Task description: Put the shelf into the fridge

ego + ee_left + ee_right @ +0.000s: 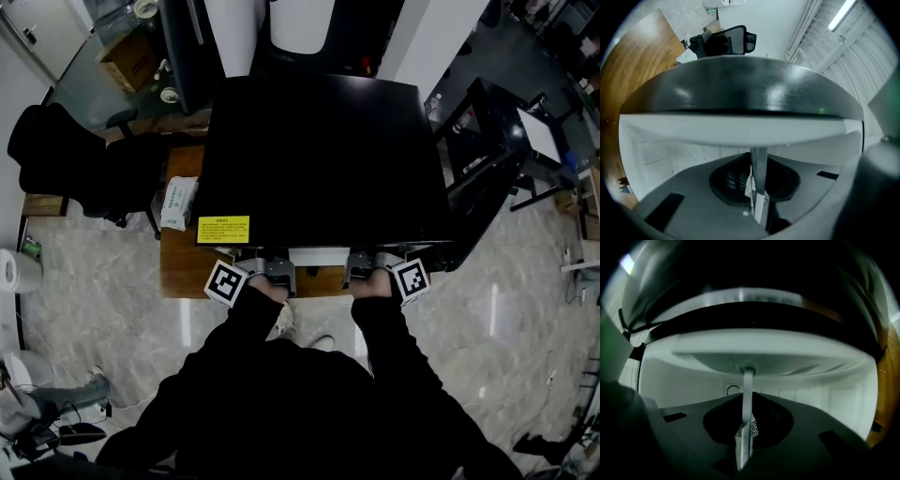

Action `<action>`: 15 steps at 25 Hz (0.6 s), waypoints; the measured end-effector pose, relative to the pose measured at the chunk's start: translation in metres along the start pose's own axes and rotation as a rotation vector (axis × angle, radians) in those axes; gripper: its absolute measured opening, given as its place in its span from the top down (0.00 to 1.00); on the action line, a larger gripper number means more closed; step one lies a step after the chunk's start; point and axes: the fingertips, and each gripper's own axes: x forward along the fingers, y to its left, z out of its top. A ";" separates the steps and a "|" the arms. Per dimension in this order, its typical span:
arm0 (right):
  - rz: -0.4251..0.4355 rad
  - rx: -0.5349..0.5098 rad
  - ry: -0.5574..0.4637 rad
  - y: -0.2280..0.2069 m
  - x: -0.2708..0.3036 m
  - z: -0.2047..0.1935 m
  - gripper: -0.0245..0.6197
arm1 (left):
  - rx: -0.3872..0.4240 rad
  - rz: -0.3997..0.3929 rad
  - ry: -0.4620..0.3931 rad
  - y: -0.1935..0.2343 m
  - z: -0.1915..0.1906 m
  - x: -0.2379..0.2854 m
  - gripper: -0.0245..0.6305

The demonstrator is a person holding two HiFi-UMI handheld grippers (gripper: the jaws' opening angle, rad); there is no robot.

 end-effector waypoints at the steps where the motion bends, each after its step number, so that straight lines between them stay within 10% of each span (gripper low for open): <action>1: 0.001 -0.001 -0.002 0.000 0.000 0.000 0.91 | 0.005 -0.002 0.003 0.000 0.000 0.001 0.91; 15: 0.036 -0.112 0.173 0.005 -0.054 -0.021 0.63 | 0.101 -0.100 0.168 -0.018 -0.028 -0.037 0.72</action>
